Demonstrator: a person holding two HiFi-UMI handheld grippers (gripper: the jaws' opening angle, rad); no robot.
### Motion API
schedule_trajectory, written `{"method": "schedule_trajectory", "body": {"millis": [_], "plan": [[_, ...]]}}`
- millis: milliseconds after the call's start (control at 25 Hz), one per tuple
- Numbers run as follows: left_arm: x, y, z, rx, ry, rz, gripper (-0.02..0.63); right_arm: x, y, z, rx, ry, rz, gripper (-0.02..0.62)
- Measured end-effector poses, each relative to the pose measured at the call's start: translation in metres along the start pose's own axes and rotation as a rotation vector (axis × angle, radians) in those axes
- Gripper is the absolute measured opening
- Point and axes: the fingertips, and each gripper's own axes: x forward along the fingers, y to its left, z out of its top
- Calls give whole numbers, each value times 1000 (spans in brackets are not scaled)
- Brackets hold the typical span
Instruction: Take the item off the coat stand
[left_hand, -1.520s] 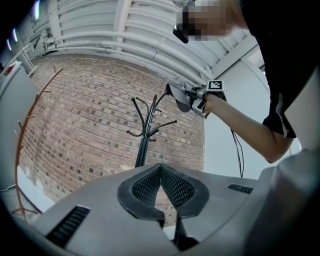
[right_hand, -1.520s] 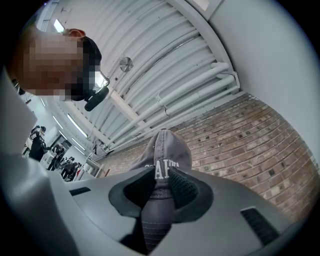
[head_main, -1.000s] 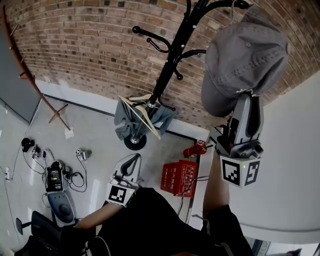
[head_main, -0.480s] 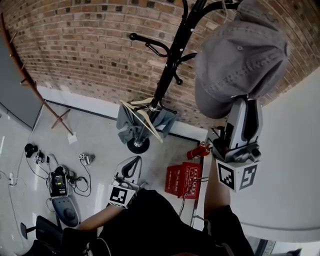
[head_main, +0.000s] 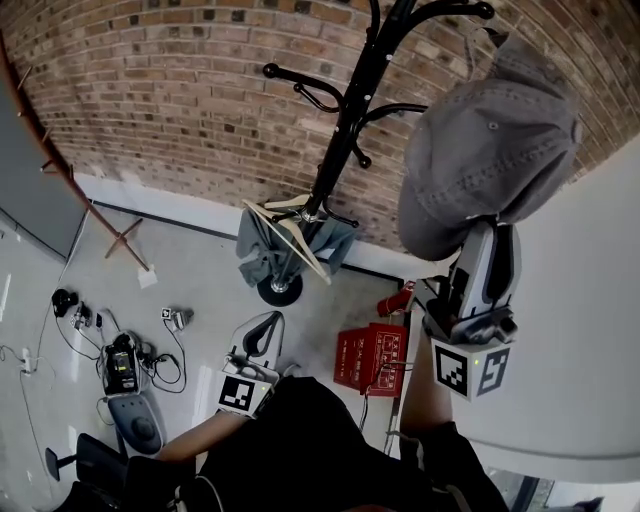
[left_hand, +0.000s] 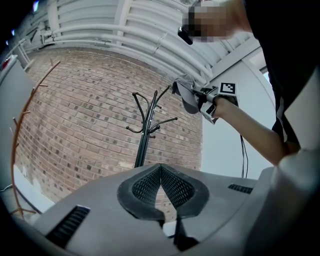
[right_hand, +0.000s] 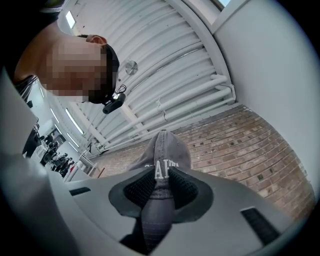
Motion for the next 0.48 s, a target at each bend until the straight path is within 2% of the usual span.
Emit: {"method": "schedule_trajectory", "body": {"millis": [160,240,480], "plan": [[2,1,3,3,-13,3,18,-15,2,-15,-21,25,-32,94],[6,0,16,-11,-39,4,18,-21,2,-21,-22,36,-42,94],[12,-4,36,-33,-84,-7,18,-32,9,-44,30,92,-37,94]]}}
